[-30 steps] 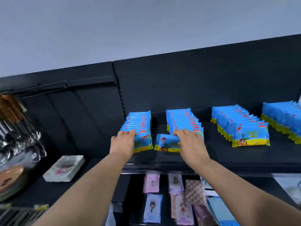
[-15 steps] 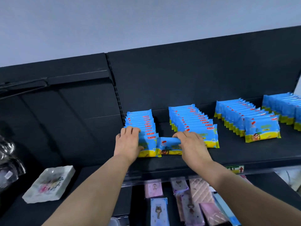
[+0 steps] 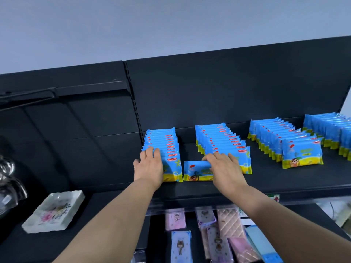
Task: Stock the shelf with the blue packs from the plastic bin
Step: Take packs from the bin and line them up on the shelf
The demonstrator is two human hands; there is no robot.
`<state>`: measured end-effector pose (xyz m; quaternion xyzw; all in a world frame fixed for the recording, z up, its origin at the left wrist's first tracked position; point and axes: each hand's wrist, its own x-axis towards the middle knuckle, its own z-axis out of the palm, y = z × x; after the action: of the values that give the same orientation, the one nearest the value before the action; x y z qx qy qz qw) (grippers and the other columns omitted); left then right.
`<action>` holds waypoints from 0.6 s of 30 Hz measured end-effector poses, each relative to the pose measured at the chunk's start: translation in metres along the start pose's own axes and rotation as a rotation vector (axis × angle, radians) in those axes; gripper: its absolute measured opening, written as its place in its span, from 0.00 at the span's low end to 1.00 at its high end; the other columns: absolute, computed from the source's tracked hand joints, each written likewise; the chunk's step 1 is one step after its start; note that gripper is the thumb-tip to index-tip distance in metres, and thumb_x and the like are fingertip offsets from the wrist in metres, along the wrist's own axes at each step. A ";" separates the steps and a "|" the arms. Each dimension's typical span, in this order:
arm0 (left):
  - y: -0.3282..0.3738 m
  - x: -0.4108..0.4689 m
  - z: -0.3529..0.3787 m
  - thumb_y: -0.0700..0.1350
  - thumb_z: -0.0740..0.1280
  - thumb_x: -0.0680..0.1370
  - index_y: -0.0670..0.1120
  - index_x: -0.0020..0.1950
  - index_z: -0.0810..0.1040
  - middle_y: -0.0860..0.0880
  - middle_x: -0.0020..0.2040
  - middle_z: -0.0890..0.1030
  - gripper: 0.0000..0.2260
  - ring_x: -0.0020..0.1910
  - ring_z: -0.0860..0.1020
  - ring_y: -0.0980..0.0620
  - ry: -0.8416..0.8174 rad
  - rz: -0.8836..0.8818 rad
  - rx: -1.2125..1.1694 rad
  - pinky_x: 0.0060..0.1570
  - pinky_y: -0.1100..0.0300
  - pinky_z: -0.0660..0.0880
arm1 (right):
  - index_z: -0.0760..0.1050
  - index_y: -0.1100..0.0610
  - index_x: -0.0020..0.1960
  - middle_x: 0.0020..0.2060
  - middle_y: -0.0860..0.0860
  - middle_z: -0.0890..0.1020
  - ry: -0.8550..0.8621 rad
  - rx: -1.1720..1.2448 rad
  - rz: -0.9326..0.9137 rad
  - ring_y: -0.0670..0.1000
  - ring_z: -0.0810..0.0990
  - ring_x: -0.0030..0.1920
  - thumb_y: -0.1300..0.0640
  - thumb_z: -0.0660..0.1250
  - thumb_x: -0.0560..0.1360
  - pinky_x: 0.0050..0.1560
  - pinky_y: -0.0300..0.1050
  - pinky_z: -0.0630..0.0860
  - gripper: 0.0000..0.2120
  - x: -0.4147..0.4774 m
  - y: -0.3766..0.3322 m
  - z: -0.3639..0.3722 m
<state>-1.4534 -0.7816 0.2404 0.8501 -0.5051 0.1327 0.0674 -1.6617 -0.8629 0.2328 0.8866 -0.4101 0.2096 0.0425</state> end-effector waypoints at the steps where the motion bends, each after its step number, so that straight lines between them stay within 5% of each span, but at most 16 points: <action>1: 0.002 -0.001 0.000 0.48 0.67 0.76 0.45 0.75 0.53 0.46 0.73 0.55 0.33 0.70 0.58 0.45 -0.017 -0.008 -0.007 0.64 0.49 0.64 | 0.65 0.46 0.64 0.55 0.46 0.73 -0.003 0.005 -0.004 0.50 0.71 0.59 0.65 0.62 0.74 0.71 0.53 0.56 0.23 0.001 0.001 -0.001; 6: 0.003 -0.003 0.003 0.60 0.72 0.70 0.45 0.77 0.45 0.46 0.76 0.46 0.48 0.76 0.48 0.44 -0.107 -0.065 -0.049 0.70 0.44 0.58 | 0.65 0.46 0.64 0.55 0.45 0.72 -0.019 0.042 -0.030 0.50 0.70 0.61 0.66 0.62 0.74 0.71 0.56 0.56 0.23 0.007 -0.001 -0.002; 11: -0.003 -0.006 0.008 0.50 0.70 0.74 0.44 0.76 0.48 0.47 0.76 0.48 0.40 0.75 0.50 0.45 -0.026 -0.158 -0.065 0.68 0.46 0.62 | 0.64 0.46 0.63 0.56 0.45 0.72 -0.046 0.044 -0.075 0.50 0.70 0.61 0.65 0.63 0.74 0.70 0.57 0.56 0.23 0.007 -0.005 0.001; 18: 0.015 -0.013 -0.006 0.58 0.70 0.73 0.45 0.76 0.52 0.47 0.76 0.51 0.40 0.76 0.51 0.45 0.067 -0.082 -0.071 0.72 0.46 0.57 | 0.64 0.45 0.64 0.56 0.45 0.73 -0.023 0.064 -0.082 0.49 0.71 0.59 0.67 0.61 0.73 0.69 0.54 0.58 0.24 0.003 0.007 -0.006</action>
<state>-1.4733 -0.7764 0.2419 0.8621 -0.4719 0.1403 0.1201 -1.6678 -0.8680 0.2389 0.9059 -0.3671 0.2105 0.0179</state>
